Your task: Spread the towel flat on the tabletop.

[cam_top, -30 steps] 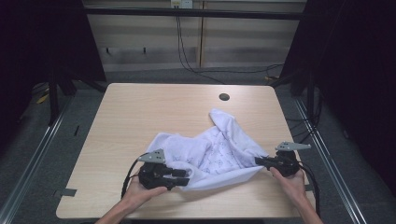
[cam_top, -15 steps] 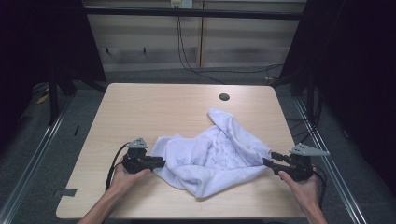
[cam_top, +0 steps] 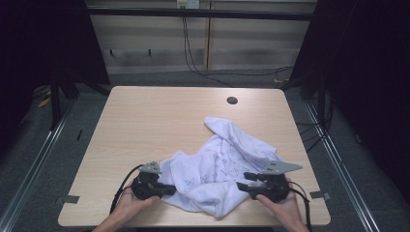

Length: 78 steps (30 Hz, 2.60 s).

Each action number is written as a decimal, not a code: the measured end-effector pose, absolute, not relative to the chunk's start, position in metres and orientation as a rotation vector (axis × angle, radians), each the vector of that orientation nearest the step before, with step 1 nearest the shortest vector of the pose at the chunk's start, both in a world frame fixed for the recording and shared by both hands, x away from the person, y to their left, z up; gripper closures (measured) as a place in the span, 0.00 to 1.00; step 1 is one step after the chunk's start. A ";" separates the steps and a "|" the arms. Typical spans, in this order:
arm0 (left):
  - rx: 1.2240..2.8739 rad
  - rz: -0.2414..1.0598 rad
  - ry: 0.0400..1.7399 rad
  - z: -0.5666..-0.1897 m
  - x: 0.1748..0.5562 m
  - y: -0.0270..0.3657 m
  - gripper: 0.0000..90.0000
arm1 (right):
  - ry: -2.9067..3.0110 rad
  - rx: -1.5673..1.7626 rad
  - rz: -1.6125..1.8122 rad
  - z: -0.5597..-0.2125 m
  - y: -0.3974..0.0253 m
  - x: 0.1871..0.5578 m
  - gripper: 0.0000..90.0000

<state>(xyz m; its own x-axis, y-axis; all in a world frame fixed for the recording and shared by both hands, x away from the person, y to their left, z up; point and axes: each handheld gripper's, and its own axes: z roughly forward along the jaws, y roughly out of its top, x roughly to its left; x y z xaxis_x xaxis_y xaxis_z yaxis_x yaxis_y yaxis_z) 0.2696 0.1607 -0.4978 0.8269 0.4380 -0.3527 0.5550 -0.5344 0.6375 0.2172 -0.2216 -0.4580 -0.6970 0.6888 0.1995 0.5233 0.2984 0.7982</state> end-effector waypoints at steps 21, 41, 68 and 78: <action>2.189 -0.016 0.812 -0.498 0.306 0.186 0.86 | 2.669 0.867 1.228 -0.498 -0.082 0.274 0.76; 2.302 -0.076 0.656 -0.494 0.267 0.167 0.99 | 2.432 1.128 1.358 -0.468 -0.206 0.243 0.95; 2.099 -0.084 0.773 -0.498 0.345 0.164 0.70 | 2.370 1.167 1.308 -0.460 -0.237 0.273 0.59; 2.192 -0.030 0.731 -0.501 0.339 0.142 0.65 | 2.465 1.205 1.207 -0.485 -0.231 0.274 0.81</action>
<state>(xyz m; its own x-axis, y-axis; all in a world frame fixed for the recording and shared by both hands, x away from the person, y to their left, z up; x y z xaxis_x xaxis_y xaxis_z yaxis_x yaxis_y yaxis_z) 0.3393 0.1415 -0.5010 0.8323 0.4926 -0.2542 0.5118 -0.5067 0.6938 0.2743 -0.2309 -0.4848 -0.6681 0.7157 0.2036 0.5998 0.3560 0.7166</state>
